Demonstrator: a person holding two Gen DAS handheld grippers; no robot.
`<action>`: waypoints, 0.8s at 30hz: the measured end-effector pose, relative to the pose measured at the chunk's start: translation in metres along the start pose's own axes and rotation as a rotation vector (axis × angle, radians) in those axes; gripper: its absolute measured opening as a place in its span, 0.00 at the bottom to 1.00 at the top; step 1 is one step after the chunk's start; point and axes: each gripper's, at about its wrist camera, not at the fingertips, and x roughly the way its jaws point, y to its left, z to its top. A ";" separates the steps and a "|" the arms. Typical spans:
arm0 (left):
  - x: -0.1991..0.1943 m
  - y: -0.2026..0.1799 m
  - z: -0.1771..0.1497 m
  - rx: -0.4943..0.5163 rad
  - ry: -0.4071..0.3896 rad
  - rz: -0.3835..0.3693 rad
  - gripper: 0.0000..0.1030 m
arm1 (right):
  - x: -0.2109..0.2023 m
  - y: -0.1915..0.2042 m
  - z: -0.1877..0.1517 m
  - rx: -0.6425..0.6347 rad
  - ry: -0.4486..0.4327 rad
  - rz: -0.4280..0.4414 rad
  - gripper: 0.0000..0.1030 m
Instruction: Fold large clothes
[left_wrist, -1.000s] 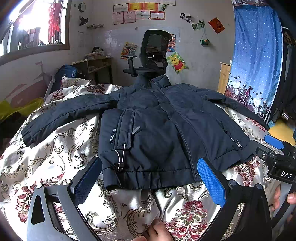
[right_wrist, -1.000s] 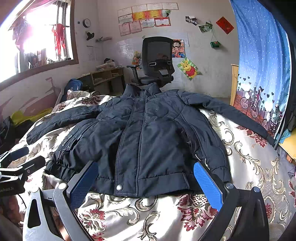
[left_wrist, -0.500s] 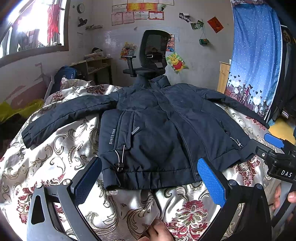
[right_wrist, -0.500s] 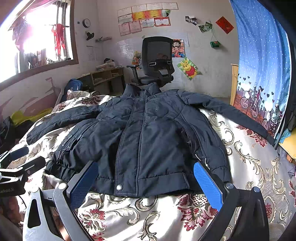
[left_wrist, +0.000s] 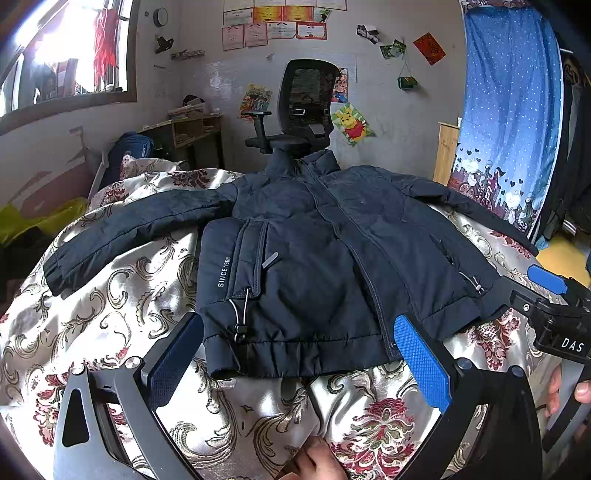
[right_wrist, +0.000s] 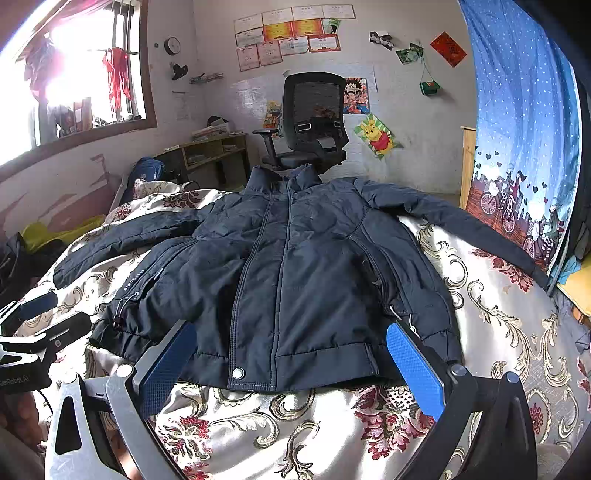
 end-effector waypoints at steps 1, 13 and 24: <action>0.000 0.000 0.000 0.000 0.000 0.000 0.98 | 0.000 0.000 0.000 0.000 0.000 0.000 1.00; 0.001 -0.001 0.000 0.001 0.004 0.002 0.98 | 0.001 -0.004 -0.001 0.005 0.004 -0.009 1.00; 0.025 0.010 0.018 -0.019 0.070 0.035 0.98 | 0.017 -0.026 0.009 0.067 0.063 -0.236 1.00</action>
